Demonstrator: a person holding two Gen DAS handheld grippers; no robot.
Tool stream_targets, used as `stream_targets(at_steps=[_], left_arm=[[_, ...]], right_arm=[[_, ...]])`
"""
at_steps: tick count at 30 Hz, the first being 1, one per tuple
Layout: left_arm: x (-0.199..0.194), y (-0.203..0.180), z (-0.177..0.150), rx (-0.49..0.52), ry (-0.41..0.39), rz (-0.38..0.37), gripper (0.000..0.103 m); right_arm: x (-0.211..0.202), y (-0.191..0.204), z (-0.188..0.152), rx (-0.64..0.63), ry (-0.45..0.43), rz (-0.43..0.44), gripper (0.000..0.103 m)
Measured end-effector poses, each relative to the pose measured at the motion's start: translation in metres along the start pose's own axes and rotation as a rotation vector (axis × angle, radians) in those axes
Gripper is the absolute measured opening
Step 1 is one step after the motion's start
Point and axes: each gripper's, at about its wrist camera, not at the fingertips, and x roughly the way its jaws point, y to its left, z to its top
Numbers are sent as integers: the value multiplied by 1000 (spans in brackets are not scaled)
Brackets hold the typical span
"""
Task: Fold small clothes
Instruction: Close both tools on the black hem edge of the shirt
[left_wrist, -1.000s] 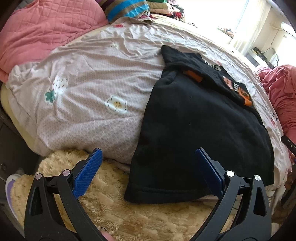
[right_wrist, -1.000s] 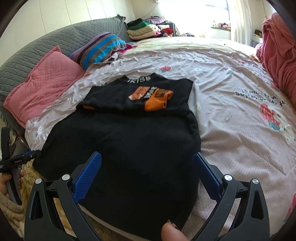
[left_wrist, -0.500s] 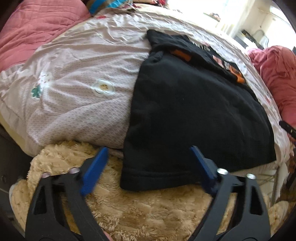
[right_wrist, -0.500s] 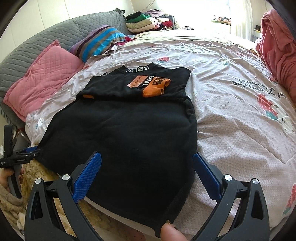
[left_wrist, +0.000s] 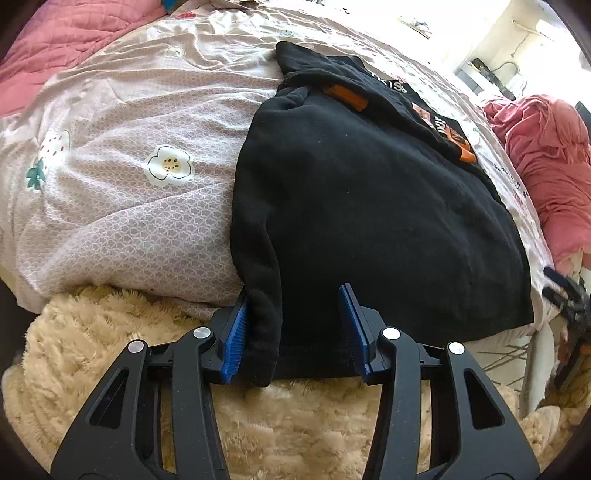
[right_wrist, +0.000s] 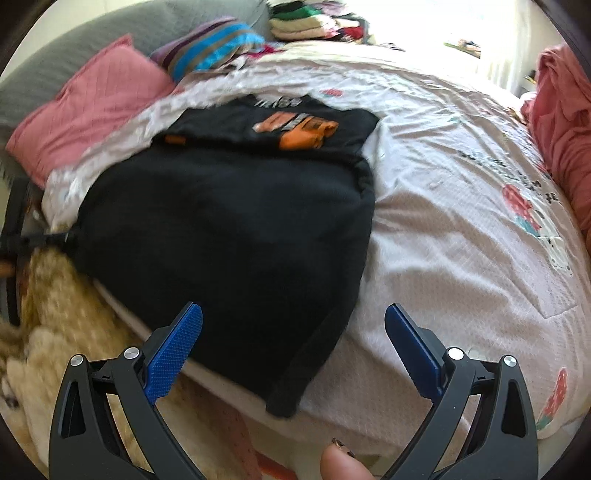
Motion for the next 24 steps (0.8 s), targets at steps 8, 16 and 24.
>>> stream_targets(at_steps=[8,16,24], left_arm=[[-2,8,0,-15,-5,-17,27],[-1,12,1,-20,7,-26,27],[0,13,4,-22,34,-28,23]], right_arm=[[7,0,-19,44,109,116,68],[33,-11,-30,130,204,105,49],[30,-16,-27,102,167,184,9]])
